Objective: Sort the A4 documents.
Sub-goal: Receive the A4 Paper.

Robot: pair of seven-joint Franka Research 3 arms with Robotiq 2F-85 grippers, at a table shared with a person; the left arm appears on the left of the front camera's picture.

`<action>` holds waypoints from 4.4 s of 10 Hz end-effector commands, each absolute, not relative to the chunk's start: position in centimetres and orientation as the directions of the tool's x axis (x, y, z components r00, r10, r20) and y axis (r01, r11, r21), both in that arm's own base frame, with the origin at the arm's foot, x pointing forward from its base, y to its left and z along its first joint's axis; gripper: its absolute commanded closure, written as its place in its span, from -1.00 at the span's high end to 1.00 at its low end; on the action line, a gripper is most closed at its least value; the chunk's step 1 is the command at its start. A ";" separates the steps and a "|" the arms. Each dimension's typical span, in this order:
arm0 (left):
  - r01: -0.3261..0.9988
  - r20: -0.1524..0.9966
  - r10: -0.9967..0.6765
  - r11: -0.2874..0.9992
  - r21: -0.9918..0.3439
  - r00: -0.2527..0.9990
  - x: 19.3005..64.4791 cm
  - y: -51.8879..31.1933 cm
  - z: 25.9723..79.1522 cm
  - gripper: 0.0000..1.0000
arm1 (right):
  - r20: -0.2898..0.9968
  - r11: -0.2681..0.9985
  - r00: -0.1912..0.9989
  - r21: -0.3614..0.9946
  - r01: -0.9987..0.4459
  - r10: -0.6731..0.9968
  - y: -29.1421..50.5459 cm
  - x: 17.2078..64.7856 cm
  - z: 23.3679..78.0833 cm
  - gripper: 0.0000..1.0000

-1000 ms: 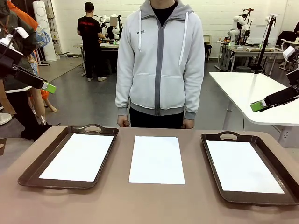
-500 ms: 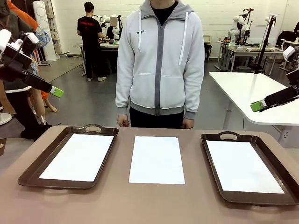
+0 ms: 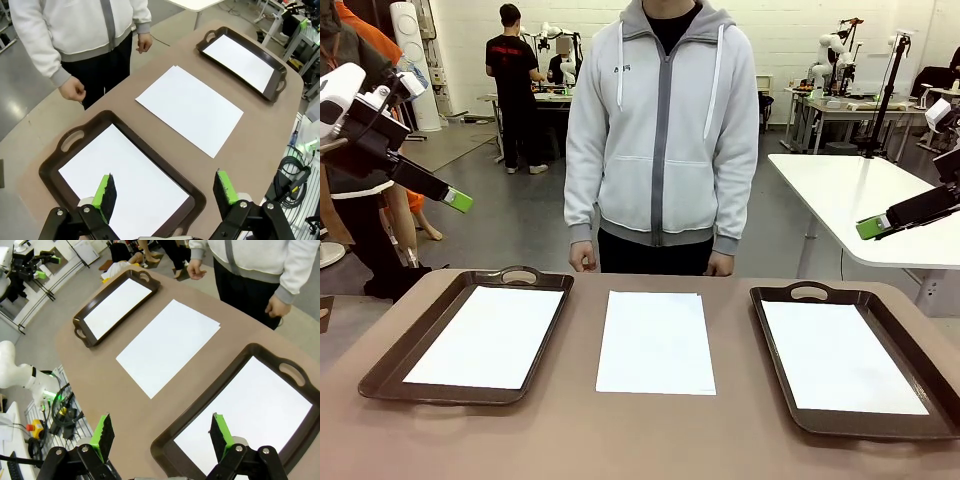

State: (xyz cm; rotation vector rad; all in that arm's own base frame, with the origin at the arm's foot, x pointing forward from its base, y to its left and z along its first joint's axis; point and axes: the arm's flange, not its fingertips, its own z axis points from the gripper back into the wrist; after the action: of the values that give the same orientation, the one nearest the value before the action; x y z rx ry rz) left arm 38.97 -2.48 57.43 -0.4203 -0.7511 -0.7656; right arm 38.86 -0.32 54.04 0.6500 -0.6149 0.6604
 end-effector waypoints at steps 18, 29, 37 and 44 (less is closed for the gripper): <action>0.751 0.738 -0.475 0.657 -0.065 0.479 38.9 -2.3 57.4 1.00 | 0.691 0.609 0.630 0.339 -0.717 0.356 -0.3 38.8 54.0 1.00; 0.751 0.738 -0.475 0.657 -0.065 0.479 38.9 -2.3 57.4 1.00 | 0.691 0.609 0.630 0.339 -0.717 0.356 -0.3 38.8 54.0 1.00; 0.751 0.738 -0.475 0.657 -0.065 0.479 38.9 -2.3 57.4 1.00 | 0.691 0.609 0.630 0.339 -0.717 0.356 -0.3 38.8 54.0 1.00; 0.751 0.738 -0.475 0.657 -0.065 0.479 38.9 -2.3 57.4 1.00 | 0.691 0.609 0.630 0.339 -0.717 0.356 -0.3 38.8 54.0 1.00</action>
State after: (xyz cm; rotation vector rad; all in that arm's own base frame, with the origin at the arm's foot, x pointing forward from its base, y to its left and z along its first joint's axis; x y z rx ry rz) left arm 38.99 -2.24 57.43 -0.4209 -0.7525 -0.7616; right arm 38.86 -0.32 54.04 0.6500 -0.6149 0.6604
